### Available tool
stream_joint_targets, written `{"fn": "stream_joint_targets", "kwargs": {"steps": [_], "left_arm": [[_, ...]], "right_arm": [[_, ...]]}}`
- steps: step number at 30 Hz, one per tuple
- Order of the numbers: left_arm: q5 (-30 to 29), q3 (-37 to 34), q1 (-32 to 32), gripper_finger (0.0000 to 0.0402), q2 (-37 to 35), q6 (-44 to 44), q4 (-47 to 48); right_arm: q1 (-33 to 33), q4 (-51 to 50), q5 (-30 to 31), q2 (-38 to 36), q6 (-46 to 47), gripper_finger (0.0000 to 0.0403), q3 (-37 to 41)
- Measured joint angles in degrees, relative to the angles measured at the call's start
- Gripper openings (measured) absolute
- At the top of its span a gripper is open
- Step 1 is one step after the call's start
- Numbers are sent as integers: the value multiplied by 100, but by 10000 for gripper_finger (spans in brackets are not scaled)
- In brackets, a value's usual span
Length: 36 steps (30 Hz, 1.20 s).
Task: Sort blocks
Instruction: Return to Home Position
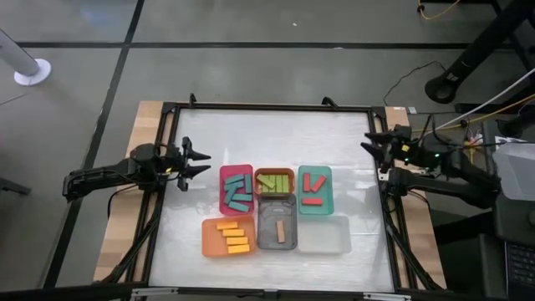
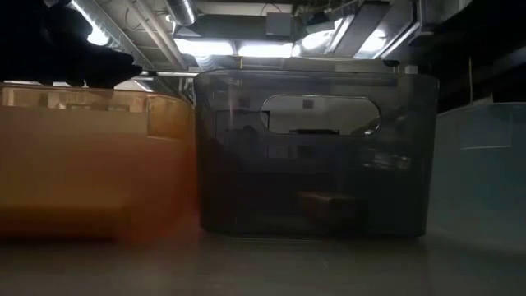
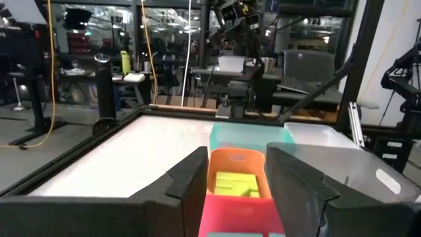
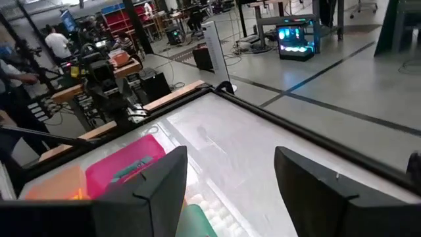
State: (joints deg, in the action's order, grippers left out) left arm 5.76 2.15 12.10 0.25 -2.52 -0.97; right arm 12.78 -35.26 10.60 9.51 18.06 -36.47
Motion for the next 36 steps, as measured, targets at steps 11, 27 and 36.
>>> {"fn": "stream_joint_targets", "kwargs": {"steps": [11, 27, 36], "left_arm": [[-19, 9, 0, 143, 4, -3, 388], [-54, 9, 0, 143, 9, -3, 409], [-54, 9, 0, 143, 9, -3, 413]], "right_arm": [[-2, 701, -379, -952, 262, 225, 1255], [-2, 2190, -1654, -940, -1058, 225, 2833], [-2, 2292, -1608, -938, -650, 225, 3126]]}}
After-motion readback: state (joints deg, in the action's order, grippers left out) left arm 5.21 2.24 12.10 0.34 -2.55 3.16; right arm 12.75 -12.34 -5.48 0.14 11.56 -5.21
